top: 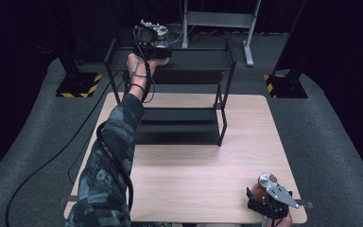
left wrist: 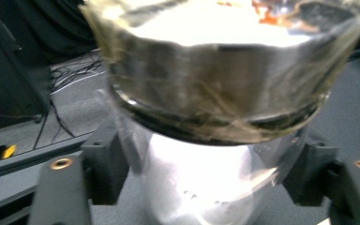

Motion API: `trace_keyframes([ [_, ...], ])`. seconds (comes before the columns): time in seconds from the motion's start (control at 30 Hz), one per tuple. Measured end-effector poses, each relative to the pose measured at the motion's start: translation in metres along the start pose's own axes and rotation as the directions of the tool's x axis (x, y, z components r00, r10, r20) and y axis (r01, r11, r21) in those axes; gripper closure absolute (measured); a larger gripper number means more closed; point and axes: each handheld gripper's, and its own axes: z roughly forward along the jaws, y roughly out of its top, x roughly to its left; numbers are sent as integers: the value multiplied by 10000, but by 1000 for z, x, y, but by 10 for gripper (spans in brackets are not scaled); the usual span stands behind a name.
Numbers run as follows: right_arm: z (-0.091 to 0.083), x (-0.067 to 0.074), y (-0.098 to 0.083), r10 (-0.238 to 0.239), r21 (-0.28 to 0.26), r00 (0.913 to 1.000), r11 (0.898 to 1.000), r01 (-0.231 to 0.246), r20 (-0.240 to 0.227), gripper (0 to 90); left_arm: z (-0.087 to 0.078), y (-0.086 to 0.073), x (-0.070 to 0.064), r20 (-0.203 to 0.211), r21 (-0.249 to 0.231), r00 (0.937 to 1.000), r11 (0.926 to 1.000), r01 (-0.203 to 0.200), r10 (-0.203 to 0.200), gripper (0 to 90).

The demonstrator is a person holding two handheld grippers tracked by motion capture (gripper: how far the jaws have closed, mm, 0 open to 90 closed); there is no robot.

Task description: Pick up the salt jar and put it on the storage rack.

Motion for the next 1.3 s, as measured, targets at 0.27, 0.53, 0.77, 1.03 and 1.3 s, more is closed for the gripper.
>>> trace_keyframes([
  [0.27,0,0,0,7,3,10000,10000,-7,12,0,-19,15,5,307,894,9976,9939,-649,623,56],
  [0.53,0,1,1,9,51,10000,10000,-9,49,0,-43,16,3,470,1760,9894,9739,-1436,1373,0],
  [0.77,0,1,1,29,45,10000,10000,-29,62,0,-62,-4,4,1090,2115,9751,9540,-2127,1932,0],
  [1.03,0,2,1,47,33,10000,10000,-47,71,0,-73,-51,-2,1862,2591,9444,9137,-3132,2710,0],
  [1.3,0,2,1,27,45,10000,10000,-27,89,0,-77,-111,-5,2412,2990,9283,8884,-3484,2829,0],
])
